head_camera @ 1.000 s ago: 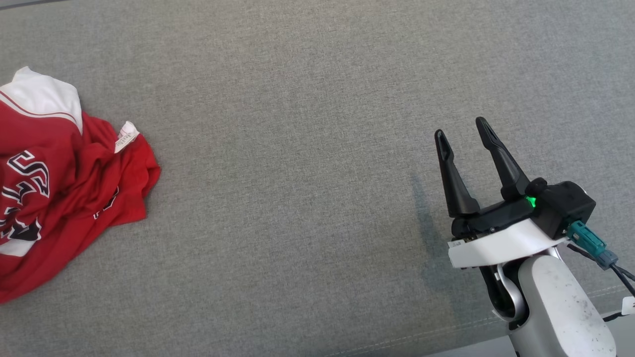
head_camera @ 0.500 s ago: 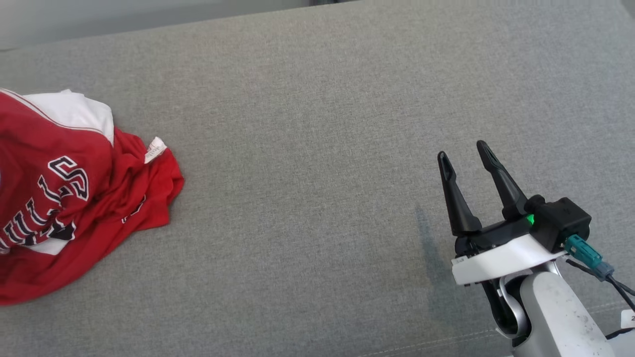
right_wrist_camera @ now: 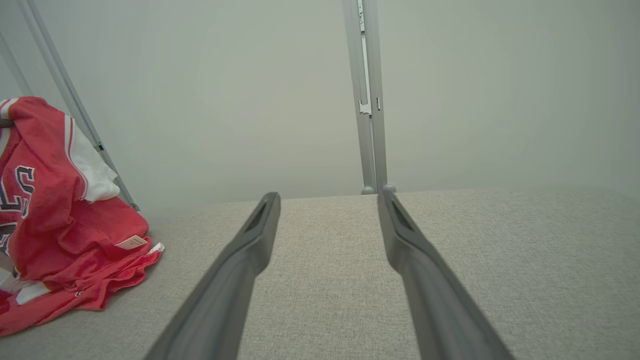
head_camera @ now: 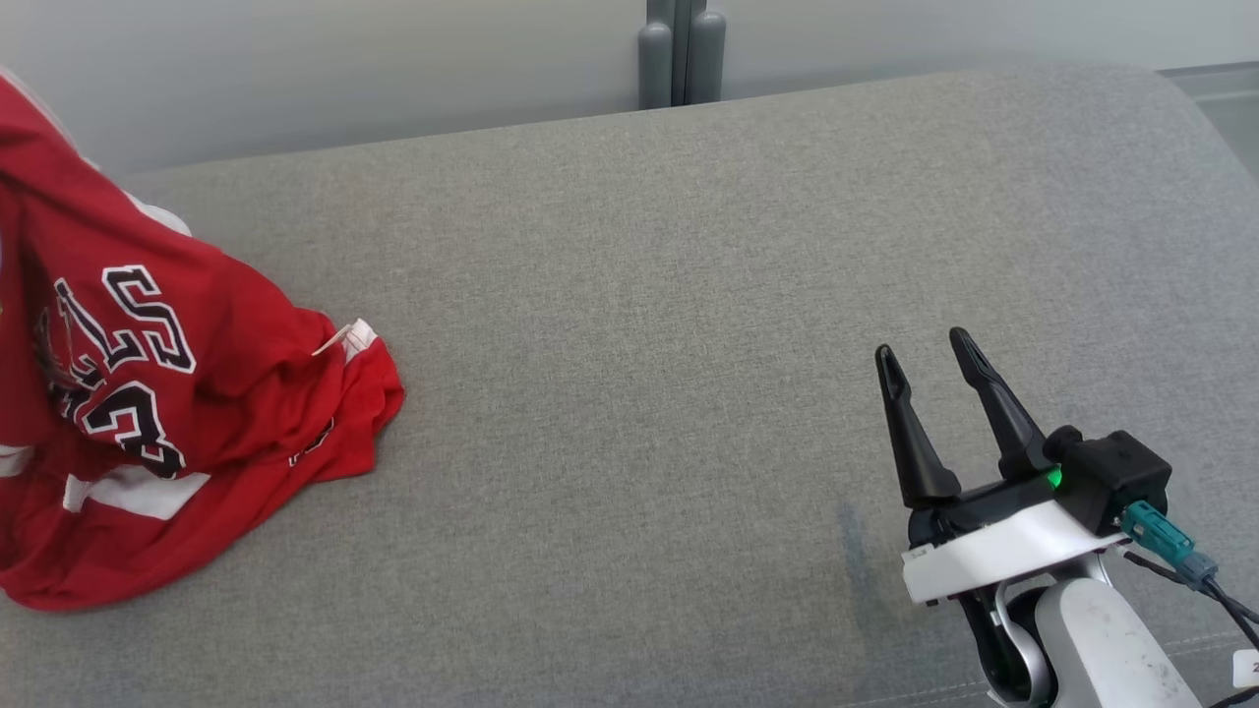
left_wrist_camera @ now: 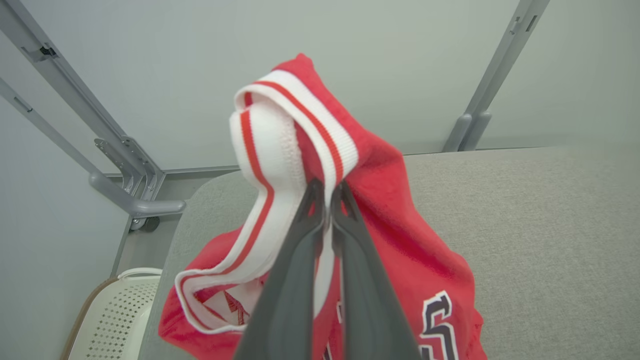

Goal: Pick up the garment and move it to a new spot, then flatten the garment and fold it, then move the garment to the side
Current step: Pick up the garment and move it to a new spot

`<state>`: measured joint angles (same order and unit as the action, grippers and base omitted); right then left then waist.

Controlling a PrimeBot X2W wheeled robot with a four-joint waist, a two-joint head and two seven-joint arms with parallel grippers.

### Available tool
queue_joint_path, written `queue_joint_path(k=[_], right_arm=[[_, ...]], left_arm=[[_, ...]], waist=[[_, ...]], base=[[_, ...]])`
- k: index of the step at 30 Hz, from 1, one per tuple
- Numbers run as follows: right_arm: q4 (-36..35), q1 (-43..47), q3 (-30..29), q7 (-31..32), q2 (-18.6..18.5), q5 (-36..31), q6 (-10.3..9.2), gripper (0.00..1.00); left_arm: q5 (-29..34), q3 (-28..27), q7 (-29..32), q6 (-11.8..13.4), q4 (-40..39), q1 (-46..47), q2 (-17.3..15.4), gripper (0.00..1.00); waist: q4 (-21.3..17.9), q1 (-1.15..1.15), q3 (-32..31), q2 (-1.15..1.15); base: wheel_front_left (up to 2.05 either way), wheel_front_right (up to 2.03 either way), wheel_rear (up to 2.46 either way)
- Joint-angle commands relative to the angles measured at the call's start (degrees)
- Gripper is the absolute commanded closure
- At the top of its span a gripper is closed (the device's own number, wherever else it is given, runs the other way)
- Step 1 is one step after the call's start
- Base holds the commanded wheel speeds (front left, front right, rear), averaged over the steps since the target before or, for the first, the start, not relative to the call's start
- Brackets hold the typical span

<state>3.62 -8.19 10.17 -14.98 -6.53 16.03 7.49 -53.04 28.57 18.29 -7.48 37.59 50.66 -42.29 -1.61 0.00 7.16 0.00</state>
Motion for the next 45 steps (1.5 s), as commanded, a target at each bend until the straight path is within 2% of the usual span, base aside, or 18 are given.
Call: queue_joint_path(k=[1,9,13,21,28,31,35,44,45], right_arm=[[0.14,1.22,-0.15,-0.04,-0.08,0.28,0.00,0.00],[0.29,2.02,-0.27,-0.04,0.17,0.71,0.00,0.00],[0.17,2.20,-0.74,-0.04,0.35,0.86,0.00,0.00],[0.01,1.45,-1.05,-0.03,0.60,0.86,0.00,0.00],[0.37,1.09,-1.41,-0.04,0.25,0.98,0.00,0.00],[0.13,0.73,-1.82,-0.04,0.16,1.14,0.00,0.00],[-0.24,1.22,-2.48,-0.04,0.49,0.94,0.00,0.00],[-0.42,0.93,-2.93,-0.04,0.44,0.76,0.00,0.00],[-0.42,0.93,-2.93,-0.04,0.44,0.76,0.00,0.00]], left_arm=[[1.17,0.55,-0.37,0.31,-2.00,-0.08,0.06,1.00],[3.83,3.69,1.13,2.13,-11.25,-0.04,1.62,1.00],[5.29,5.67,1.97,3.13,-16.31,-0.01,3.69,1.00],[6.31,10.11,2.34,3.75,-22.74,3.47,13.22,1.00],[7.33,11.62,-2.74,3.20,-22.58,8.12,22.59,1.00],[6.39,11.04,-5.20,3.65,-20.85,7.74,25.08,1.00],[4.91,10.39,-8.82,3.78,-17.60,3.60,26.11,1.00],[2.32,6.49,-21.10,4.94,-5.57,-9.68,24.33,1.00],[2.32,6.49,-21.10,4.94,-5.57,-9.68,24.33,1.00]], waist=[[-0.38,0.00,-1.45,0.00],[-2.61,0.00,-3.73,0.00],[-4.45,0.00,-4.38,0.00],[-9.37,0.00,-4.23,0.00],[-12.39,0.00,-3.51,0.00],[-12.95,0.00,-2.93,0.00],[-12.80,0.00,-1.97,0.00],[-10.47,0.00,0.12,0.00],[-10.47,0.00,0.12,0.00]], base=[[0.00,0.00,0.00],[0.00,0.00,0.00],[0.00,0.00,0.00],[0.00,0.00,0.00],[0.00,0.00,0.00],[0.00,0.00,0.00],[0.00,0.00,0.00],[0.00,0.00,0.00],[0.00,0.00,0.00]])
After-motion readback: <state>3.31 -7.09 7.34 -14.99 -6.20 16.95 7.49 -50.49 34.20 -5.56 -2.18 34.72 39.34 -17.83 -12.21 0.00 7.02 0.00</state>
